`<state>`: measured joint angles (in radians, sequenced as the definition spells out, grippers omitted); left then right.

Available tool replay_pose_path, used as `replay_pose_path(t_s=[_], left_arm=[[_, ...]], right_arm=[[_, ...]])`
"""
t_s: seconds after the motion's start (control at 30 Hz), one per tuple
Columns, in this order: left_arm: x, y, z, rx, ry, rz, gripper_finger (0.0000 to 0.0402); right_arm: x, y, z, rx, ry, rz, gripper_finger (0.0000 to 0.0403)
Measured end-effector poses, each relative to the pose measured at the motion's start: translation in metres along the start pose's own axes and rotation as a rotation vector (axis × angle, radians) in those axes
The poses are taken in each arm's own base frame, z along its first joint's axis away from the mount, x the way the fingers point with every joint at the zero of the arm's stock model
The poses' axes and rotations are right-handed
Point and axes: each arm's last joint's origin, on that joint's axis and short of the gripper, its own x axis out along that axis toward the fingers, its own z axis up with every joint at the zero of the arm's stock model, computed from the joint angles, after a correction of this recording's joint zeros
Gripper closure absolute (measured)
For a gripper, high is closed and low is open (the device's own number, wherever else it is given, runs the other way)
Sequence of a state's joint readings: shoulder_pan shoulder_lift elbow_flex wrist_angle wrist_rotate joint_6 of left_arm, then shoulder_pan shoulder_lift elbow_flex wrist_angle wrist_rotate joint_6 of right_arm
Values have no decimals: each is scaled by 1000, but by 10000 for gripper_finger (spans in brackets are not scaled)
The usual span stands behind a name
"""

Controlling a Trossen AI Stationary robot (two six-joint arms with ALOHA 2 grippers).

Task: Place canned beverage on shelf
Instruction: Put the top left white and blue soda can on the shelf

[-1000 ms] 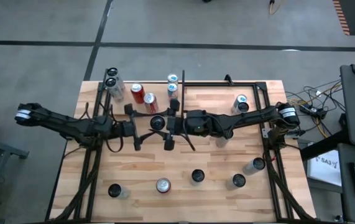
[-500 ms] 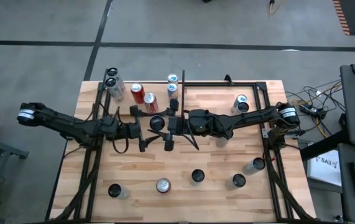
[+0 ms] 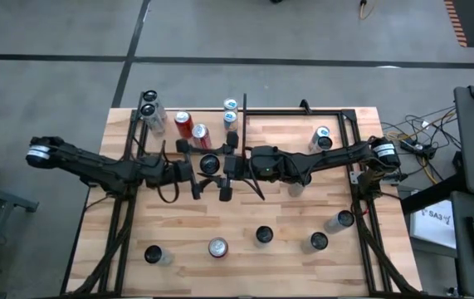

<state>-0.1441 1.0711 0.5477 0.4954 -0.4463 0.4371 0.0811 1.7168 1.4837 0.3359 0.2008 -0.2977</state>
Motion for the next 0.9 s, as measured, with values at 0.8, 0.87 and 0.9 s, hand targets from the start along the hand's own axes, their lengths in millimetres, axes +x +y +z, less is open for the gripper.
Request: replay_pose_path(t_s=[0.8,0.87,0.9], left_arm=[[-2,6,-4,52,86,197,171],[-3,8,-7,74,115,249,171],[-5,8,-9,90,136,277,171]], right_arm=[[-5,-6,3,44,117,-78,87],[-5,-9,12,37,161,-104,83],[-6,-10,16,28,190,-115,83]])
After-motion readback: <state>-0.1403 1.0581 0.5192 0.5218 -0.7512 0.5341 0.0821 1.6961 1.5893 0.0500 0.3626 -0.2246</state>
